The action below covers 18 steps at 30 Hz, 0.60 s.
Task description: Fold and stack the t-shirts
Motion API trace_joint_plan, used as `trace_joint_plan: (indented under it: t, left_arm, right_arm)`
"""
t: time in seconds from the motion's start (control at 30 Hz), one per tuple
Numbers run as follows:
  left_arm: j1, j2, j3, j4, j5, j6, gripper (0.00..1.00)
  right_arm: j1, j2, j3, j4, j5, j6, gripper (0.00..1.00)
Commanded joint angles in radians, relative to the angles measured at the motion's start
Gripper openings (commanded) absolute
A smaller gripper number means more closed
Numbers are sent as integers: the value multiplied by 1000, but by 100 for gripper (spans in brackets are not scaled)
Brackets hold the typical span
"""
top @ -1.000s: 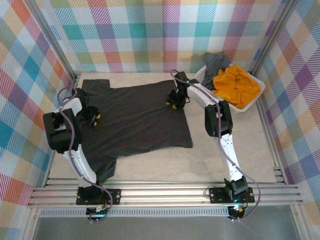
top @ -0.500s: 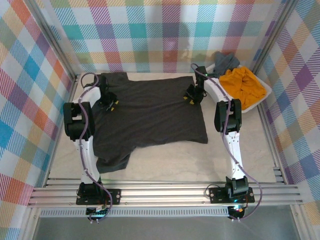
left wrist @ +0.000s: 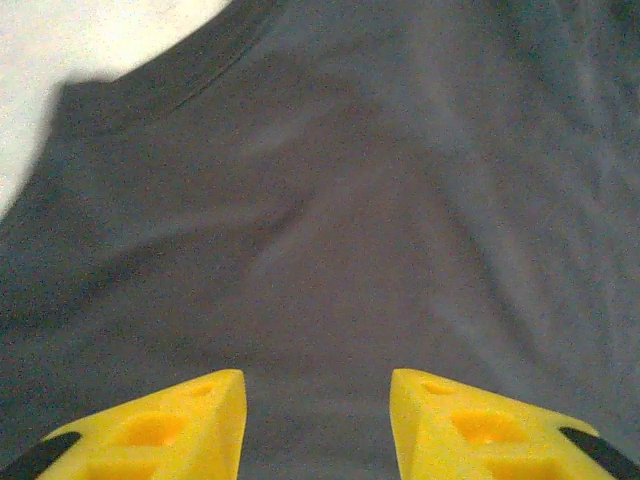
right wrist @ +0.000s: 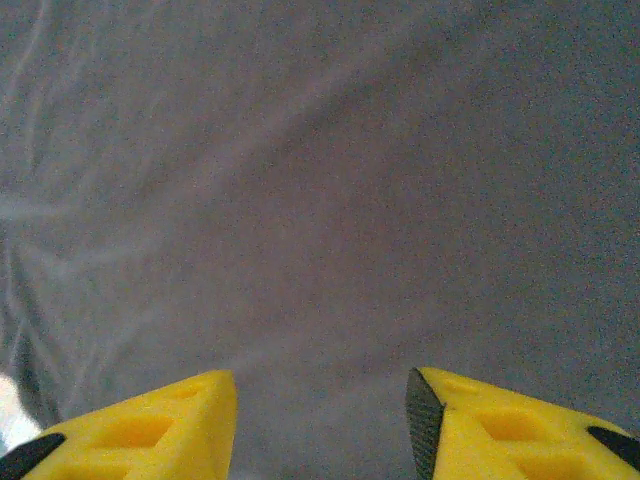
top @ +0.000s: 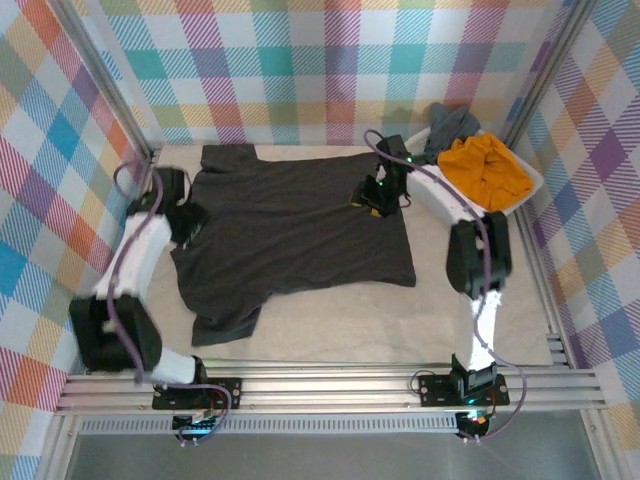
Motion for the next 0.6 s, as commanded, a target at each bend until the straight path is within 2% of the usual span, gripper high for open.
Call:
trace_joint_plan:
  t: [0.0,0.13,0.23,0.33,0.43,0.57]
  left_arm:
    - [-23,-139,-254,-143,48,-109,36]
    - [-101,-335,-408,-228,35,-236,26]
    - [-144,-388,-455,-250,3,-265,22]
    - [-186,-349,-501,-192,43,-293,24]
    - [-229,-295,-519,-140,28,-314,28]
    - [-286,-276,-529,-124,14,-361,28]
  right_arm:
    - [-13,-161,-266,135,-9,73,48]
    - [-19,-320,-543,191,7,156,46]
    - [-36,-383,-670,237,5,185,45]
    - [-58,-386,-709,249,9,185,44]
    - [-80,-364,-711,256,25,166,43]
    - [-111,-311,-692,232,55,144,41]
